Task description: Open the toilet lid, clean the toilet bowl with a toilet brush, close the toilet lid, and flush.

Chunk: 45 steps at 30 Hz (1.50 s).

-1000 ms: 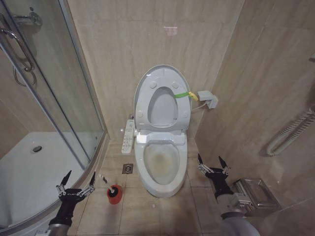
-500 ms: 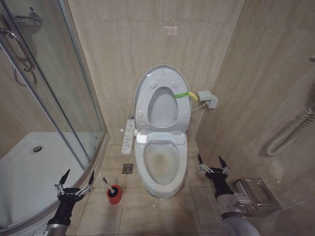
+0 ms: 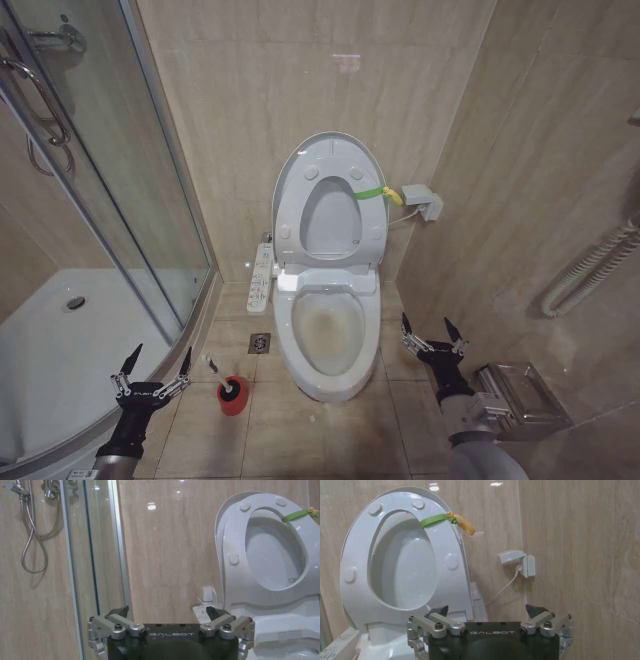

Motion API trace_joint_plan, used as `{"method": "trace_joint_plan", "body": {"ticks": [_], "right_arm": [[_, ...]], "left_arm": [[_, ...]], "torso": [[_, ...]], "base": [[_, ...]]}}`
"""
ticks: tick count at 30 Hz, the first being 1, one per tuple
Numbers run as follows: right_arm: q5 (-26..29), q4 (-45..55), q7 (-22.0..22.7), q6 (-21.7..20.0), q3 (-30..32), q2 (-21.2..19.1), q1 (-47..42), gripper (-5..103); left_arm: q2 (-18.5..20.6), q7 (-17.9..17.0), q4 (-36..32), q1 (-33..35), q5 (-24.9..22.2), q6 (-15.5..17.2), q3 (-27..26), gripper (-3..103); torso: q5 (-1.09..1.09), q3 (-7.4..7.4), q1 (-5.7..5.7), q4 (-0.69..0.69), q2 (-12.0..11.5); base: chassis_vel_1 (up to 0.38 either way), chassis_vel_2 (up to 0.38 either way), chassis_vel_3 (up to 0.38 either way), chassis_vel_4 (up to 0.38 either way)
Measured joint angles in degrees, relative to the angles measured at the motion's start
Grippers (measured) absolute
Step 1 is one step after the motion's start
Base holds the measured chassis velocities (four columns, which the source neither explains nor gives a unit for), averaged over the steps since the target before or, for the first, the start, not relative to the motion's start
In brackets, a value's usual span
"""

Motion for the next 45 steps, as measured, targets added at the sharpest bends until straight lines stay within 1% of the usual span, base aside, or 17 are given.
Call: {"method": "trace_joint_plan", "body": {"ticks": [45], "right_arm": [[0.0, 0.0, 0.0, 0.0, 0.0, 0.0, 0.0, 100]], "left_arm": [[0.0, 0.0, 0.0, 0.0, 0.0, 0.1, 0.0, 100]], "torso": [[0.00, 0.00, 0.00, 0.00, 0.0]], "base": [[0.000, 0.000, 0.000, 0.000]]}}
